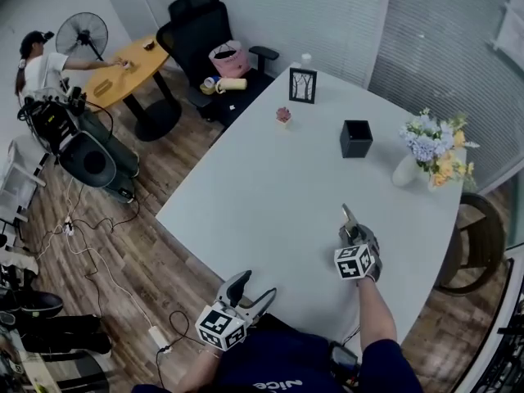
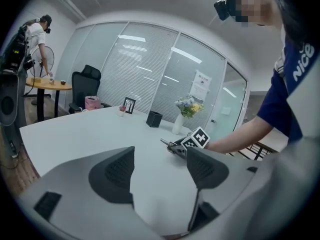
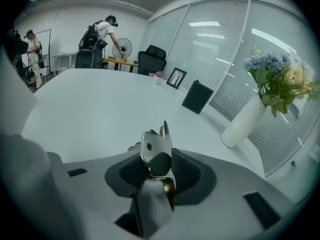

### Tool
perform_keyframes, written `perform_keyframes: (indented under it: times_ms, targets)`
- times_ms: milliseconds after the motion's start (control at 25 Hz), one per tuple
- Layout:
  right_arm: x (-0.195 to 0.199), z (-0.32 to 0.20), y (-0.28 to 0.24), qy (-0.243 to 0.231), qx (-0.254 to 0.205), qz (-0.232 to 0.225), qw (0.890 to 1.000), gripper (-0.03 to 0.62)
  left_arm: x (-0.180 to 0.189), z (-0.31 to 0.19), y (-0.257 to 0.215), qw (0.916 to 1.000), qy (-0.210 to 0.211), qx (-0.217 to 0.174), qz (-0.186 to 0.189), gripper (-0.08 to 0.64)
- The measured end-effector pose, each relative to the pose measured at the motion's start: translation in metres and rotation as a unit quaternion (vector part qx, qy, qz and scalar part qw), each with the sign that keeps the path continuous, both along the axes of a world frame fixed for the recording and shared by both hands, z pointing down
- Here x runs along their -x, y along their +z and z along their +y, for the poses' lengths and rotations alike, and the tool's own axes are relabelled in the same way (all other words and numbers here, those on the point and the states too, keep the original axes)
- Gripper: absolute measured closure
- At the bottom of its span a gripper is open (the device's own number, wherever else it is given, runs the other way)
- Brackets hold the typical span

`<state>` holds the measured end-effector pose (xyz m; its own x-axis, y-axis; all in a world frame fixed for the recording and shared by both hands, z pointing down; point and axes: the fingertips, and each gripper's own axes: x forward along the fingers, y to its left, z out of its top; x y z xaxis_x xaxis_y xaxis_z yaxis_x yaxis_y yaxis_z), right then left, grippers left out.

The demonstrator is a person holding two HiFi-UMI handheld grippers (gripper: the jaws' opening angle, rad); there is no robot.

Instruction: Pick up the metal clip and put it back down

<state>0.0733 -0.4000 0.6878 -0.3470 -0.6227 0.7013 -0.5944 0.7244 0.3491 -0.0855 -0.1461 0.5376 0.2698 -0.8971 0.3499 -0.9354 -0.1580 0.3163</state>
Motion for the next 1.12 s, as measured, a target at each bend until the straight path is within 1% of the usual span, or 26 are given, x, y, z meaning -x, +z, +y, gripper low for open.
perform_keyframes:
  times_ms: [120,240,360,560,720,800,960,1120]
  targets:
    - [-0.001,-0.002,-0.001,-0.003,0.008,-0.001,1.0,0.458,0.003,0.003,0.001,0.9999,-0.01,0.001,0.002,0.244]
    - [-0.002,-0.004,-0.006,0.01,0.012,-0.017,1.0,0.466,0.007,0.004,0.001,0.9998,-0.021,-0.001,0.005,0.244]
    - [0.002,-0.003,-0.021,0.008,0.002,-0.042,0.999,0.472,0.013,0.005,0.0,0.9996,-0.028,-0.005,0.003,0.244]
    - [0.008,0.005,-0.06,-0.001,-0.026,-0.09,0.996,0.476,0.015,0.005,-0.002,0.9993,-0.033,-0.017,0.007,0.244]
    - [0.016,0.021,-0.1,0.005,-0.032,-0.141,0.99,0.477,0.019,0.009,-0.007,0.999,-0.033,-0.03,0.007,0.244]
    - [0.018,0.03,-0.121,0.005,-0.042,-0.161,0.986,0.477,0.019,0.01,-0.01,0.9988,-0.03,-0.038,0.004,0.244]
    - [0.025,0.056,-0.157,-0.017,-0.075,-0.175,0.982,0.477,0.02,0.015,-0.016,0.9981,-0.026,-0.055,0.001,0.244]
    - [0.032,0.086,-0.181,-0.035,-0.092,-0.181,0.979,0.479,0.021,0.018,-0.021,0.9973,-0.02,-0.071,0.0,0.244]
